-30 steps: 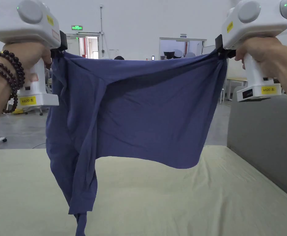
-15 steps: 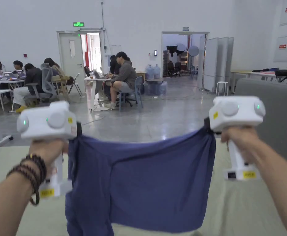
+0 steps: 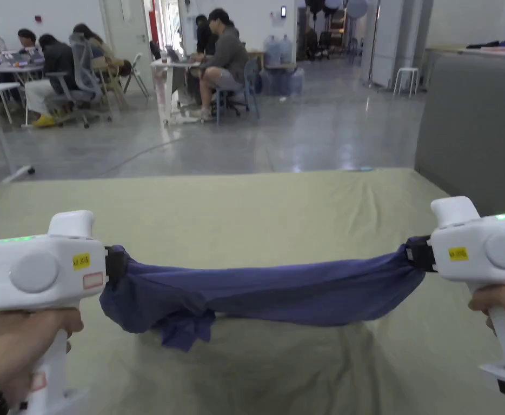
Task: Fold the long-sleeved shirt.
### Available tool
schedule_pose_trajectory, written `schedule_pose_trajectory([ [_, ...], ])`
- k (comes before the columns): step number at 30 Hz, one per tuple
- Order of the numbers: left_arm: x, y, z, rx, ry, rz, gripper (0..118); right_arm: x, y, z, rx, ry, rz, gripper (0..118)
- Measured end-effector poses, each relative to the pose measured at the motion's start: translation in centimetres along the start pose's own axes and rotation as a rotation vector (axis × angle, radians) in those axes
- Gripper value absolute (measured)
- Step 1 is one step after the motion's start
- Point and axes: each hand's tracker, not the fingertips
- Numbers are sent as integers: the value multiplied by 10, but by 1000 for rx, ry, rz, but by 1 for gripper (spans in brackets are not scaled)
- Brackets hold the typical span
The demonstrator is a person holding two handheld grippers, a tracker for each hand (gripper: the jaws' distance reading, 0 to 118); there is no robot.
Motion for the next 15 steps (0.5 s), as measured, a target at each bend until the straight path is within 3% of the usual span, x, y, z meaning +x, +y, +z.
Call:
schedule_pose_trajectory([
  [5,-13,-125,29,-212,-2,-27,0,-23,-132,15,-205,71,52,0],
  [9,-35,-210,33,-409,-22,57,0,-30,-218,13,-416,95,100,0],
  [15,-35,-259,43,-473,-43,54,0,-51,-266,19,-519,92,161,2],
])
